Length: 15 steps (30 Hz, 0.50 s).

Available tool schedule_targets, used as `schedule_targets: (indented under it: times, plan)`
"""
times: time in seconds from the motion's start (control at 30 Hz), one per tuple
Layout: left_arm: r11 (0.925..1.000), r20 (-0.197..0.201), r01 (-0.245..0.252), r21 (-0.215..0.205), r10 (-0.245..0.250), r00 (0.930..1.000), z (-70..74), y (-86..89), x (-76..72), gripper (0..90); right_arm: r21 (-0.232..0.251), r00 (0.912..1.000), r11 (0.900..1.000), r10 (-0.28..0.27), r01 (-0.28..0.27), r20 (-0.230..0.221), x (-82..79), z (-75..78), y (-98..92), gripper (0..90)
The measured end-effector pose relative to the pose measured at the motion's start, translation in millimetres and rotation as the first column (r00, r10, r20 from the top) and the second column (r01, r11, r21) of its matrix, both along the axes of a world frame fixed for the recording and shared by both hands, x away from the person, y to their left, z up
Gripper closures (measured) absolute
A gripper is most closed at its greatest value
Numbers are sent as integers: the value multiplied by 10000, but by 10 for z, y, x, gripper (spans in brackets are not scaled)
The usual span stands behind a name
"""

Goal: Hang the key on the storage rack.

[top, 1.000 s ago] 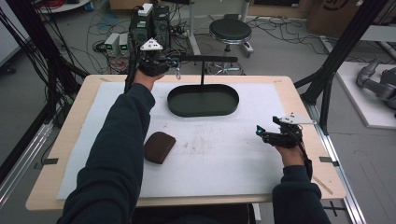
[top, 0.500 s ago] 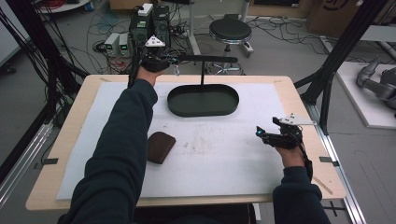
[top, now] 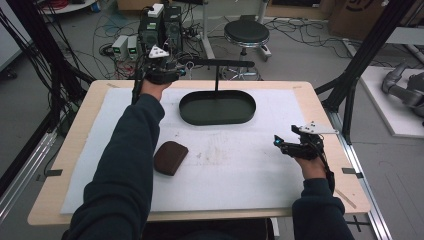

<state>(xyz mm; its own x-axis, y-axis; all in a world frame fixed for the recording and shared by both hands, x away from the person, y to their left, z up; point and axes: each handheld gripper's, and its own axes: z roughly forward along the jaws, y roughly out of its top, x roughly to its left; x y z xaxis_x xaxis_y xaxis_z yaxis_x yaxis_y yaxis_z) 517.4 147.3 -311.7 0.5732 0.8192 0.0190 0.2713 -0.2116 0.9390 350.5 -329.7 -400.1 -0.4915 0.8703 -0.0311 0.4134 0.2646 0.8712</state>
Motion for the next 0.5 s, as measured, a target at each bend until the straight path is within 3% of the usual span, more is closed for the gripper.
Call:
schedule_targets:
  times: [0.13,0.17,0.37,0.5]
  plan:
    - [9973,-26,-206,-707,204,9998,-87,185,-273,331,-44,9999,9999,112,-112,-71,42,-20,41,205]
    - [9961,-66,-339,-810,335,9994,-112,225,-336,233,-129,9998,9997,186,-187,-78,56,-31,59,205]
    - [9920,-77,-481,-1163,476,9988,-234,445,-651,206,-134,9998,9997,202,-203,-79,51,-28,79,205]
    - [9922,-66,-531,-1130,527,9986,-255,523,-826,206,-149,9998,9997,202,-202,-32,32,-18,82,205]
